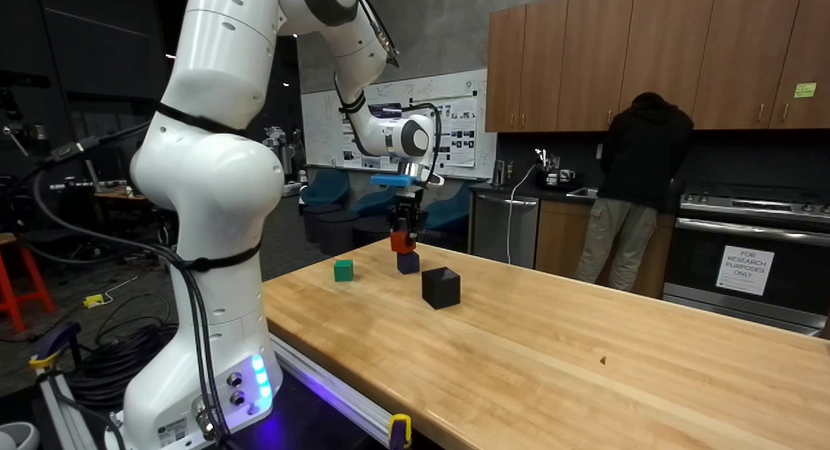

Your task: Put the red cube on top of the black cube to the left

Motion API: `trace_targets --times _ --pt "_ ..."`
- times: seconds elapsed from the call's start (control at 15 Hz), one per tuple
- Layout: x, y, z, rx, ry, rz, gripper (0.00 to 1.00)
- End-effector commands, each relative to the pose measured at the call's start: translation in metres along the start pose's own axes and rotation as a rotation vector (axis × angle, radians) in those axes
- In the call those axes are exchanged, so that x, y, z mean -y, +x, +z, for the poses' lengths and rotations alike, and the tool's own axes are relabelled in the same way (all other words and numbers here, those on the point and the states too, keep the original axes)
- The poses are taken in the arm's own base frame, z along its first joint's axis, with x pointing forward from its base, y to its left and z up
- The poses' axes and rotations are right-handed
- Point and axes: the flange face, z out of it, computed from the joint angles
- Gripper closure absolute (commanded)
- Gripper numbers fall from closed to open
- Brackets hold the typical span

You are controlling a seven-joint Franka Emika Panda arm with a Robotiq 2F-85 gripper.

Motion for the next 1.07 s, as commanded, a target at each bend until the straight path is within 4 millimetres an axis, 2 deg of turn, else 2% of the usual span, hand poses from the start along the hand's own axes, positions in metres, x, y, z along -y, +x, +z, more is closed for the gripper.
trace_targets --times 0.0,0.6,1.0 --pt "-0.006 0.004 -0.004 -0.002 0.025 0.06 0.7" --pt "-0.01 0.005 -0.003 0.024 0.116 0.195 0.7" --pt "-0.02 0.007 -0.002 0.033 0.152 0.294 0.7"
